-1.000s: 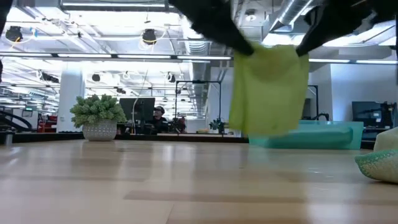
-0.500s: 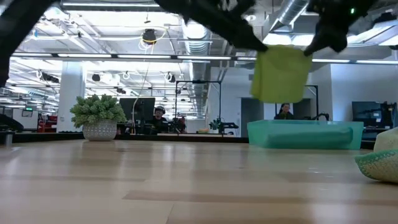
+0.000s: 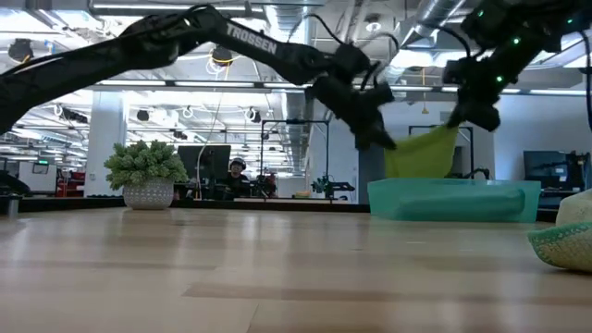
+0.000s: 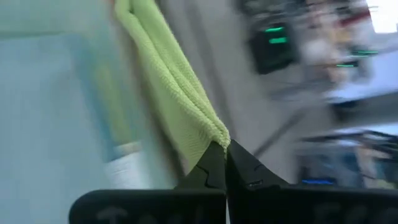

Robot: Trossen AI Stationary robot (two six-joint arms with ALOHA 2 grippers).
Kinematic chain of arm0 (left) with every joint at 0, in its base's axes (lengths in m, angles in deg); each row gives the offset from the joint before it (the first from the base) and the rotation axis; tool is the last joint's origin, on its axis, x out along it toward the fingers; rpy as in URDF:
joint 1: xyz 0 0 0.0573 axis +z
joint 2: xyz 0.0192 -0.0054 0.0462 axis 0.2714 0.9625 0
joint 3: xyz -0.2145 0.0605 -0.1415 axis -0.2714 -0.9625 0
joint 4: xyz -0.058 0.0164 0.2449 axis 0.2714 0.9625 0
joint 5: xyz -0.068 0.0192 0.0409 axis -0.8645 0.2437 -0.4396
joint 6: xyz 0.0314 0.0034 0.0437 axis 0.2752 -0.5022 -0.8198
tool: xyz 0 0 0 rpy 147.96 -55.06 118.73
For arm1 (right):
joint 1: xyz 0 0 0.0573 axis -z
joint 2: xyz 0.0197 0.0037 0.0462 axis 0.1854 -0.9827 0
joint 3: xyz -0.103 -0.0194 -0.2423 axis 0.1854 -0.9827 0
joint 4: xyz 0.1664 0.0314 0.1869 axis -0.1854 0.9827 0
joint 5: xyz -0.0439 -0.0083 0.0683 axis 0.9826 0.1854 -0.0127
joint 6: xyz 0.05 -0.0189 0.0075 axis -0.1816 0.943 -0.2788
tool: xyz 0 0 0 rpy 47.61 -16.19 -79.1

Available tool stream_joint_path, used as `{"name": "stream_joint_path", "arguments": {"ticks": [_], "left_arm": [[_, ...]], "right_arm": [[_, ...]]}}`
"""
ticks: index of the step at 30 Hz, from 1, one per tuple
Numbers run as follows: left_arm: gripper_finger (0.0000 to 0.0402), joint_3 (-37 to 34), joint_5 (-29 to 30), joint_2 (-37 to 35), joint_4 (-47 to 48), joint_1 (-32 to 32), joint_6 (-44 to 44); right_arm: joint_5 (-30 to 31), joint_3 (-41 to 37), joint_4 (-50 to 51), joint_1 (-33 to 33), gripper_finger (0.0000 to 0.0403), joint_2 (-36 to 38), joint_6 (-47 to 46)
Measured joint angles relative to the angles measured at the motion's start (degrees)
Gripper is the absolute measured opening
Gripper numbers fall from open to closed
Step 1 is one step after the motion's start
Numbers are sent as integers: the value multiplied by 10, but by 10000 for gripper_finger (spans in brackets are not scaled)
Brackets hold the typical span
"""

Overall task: Fold microfiber towels
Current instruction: Stack the green microfiber cloth on top of the blue microfiber cloth in the blue bin

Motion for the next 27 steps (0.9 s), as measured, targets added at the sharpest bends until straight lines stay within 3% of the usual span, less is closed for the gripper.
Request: {"name": "stream_joint_path", "arguments": {"ticks": [6,17,27], "left_arm": [[0,-8,-41,3,92,-20,-8],[0,-9,-8,6,131,-60,38],[0,-9,-2,6,138,-65,65]], "right_arm": [[-58,0,128,-24,7,-31,-9],[-79,0,175,-72,10,-100,-12],[-84,0,189,-75,10,-138,-12]]}}
